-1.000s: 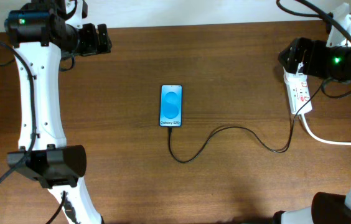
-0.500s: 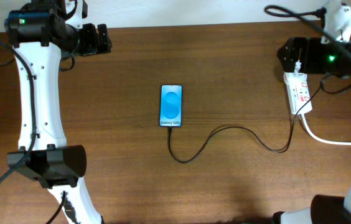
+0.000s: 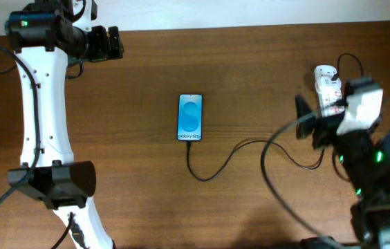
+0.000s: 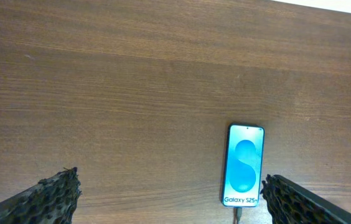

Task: Plug charger to phone and switch on socket

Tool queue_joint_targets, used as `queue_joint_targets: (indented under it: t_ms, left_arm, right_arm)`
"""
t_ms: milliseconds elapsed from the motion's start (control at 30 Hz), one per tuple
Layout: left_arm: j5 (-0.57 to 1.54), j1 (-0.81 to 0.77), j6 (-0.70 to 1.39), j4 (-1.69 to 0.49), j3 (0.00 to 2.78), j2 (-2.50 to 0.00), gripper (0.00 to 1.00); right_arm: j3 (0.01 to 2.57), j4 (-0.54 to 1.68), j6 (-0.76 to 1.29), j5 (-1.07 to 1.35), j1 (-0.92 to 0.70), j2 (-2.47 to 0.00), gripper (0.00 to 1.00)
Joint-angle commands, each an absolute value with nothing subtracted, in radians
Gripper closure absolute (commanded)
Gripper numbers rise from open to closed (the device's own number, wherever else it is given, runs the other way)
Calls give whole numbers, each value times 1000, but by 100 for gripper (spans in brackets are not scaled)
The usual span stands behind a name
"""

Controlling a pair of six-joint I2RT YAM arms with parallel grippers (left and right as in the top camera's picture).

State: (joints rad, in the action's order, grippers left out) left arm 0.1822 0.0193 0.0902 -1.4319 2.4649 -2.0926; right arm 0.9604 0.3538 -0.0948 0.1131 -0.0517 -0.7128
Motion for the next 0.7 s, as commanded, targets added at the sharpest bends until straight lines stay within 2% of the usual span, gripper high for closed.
queue_joint_targets:
  t_ms: [0,200,367,667]
  left_arm:
    - [175,22,85,-1431,2465,-2100,1]
    - [175,22,85,-1431,2465,-2100,1]
    - [175,22,86,-1431,2465,-2100,1]
    - [175,22,86,-1431,2465,-2100,1]
  right_arm:
    - [707,221,-101,92,-47,-517,2]
    - [235,14,-101,73,-39,-117,2]
    - [17,-169,-100,89,-39,-3,2]
    - [6,65,-96,155,-52,-6,2]
